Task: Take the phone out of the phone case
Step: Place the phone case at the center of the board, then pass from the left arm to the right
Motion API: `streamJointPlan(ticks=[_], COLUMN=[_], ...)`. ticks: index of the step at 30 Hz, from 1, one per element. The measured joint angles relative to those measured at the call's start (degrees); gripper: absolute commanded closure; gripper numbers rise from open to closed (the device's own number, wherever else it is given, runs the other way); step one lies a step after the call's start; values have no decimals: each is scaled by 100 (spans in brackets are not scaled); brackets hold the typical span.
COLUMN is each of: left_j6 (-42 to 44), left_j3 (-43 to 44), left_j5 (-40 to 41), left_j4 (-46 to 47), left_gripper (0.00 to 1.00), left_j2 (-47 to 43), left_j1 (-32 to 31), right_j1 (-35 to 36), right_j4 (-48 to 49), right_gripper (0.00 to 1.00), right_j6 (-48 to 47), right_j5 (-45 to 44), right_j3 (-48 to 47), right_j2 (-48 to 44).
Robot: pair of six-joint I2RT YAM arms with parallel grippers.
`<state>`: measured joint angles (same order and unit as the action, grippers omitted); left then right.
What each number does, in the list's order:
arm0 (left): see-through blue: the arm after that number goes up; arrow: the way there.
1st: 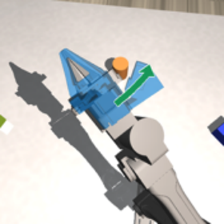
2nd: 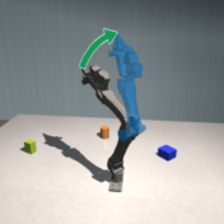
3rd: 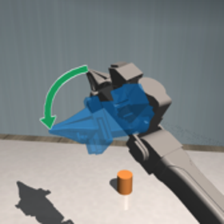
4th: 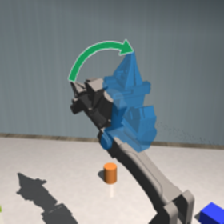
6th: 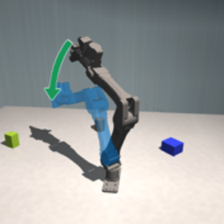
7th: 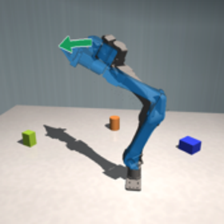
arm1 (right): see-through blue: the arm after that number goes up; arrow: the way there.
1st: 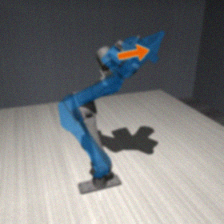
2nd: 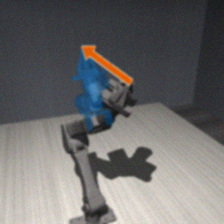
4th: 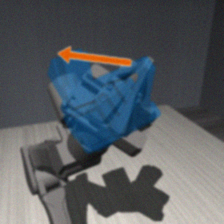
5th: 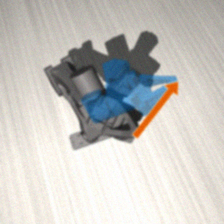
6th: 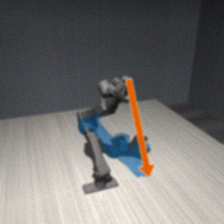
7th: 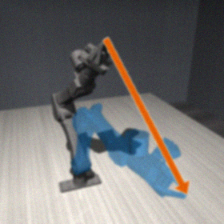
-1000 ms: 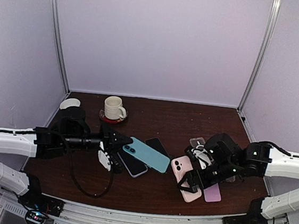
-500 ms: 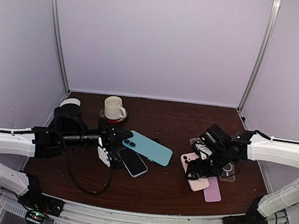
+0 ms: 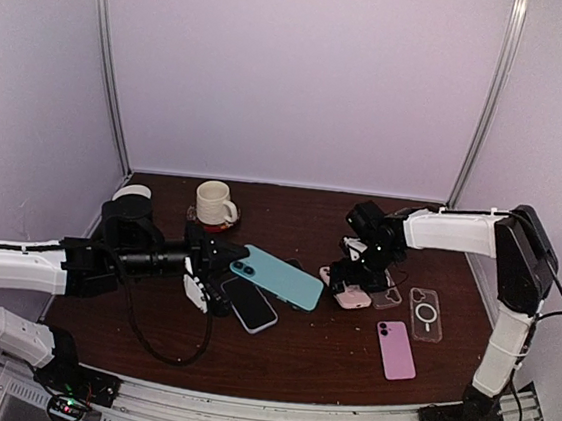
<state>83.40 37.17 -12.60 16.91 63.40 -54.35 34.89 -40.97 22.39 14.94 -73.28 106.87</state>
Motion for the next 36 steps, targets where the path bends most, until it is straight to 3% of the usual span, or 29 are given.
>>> streamJointPlan(ticks=[5, 12, 19, 23, 26, 30, 36], left_j6=[-2, 9, 17, -2, -15, -50, -63], left_j3=[0, 0, 2, 15, 74, 105, 164], left_j5=[-2, -13, -219, -396, -557, -693, -820], left_j4=[0, -55, -251, -378, -518, -533, -730], left_gripper=[100, 100, 100, 100, 100, 100, 100], left_j2=[7, 76, 114, 133, 151, 155, 157], left_j1=[26, 31, 37, 37, 39, 42, 42], right_j1=[-192, -225, -68, 614, 1377, 2293, 2684], right_j4=[44, -2, -48, -55, -129, -345, -684], right_gripper=[4, 0, 0, 0, 0, 0, 0], right_j6=[-22, -181, -660, -1016, -1191, -1364, -1473], right_j5=[52, 90, 286, 638, 874, 992, 907], right_j3=[-286, -424, 17, -7, -118, -468, -1119], right_j2=[317, 240, -1801, -2892, -3130, -2806, -1882])
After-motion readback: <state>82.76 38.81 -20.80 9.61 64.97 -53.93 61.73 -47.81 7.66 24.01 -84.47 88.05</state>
